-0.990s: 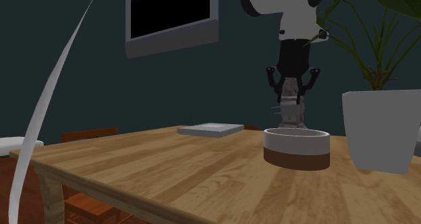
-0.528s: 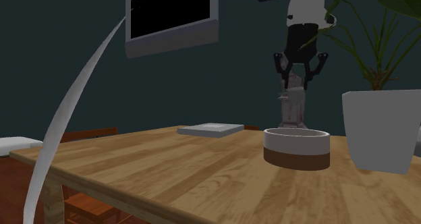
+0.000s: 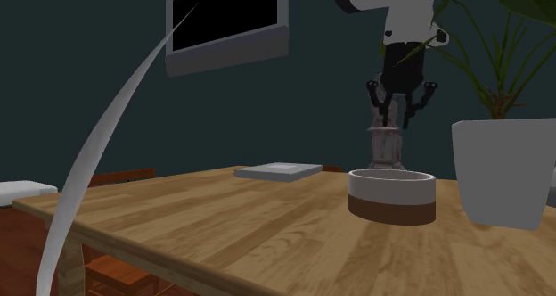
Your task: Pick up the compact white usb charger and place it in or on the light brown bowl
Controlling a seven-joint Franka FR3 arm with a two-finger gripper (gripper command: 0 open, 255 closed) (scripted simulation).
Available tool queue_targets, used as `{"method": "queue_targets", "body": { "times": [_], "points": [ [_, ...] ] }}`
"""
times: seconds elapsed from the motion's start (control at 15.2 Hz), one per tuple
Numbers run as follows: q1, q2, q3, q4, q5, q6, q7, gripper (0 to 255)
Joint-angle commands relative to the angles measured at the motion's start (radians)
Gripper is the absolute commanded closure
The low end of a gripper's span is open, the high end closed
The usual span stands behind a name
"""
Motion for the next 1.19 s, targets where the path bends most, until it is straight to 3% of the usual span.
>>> {"method": "queue_targets", "body": {
  "times": [0.0, 0.59, 1.12],
  "points": [
    [0.006, 0.009, 0.004, -0.016, -0.013, 0.013, -0.018, 0],
    [0.05, 0.1, 0.033, -0.159, -0.144, 0.143, -0.165, 0],
    [0.05, 0.12, 0.033, -0.236, -0.146, 0.239, -0.165, 0]
  ]
}}
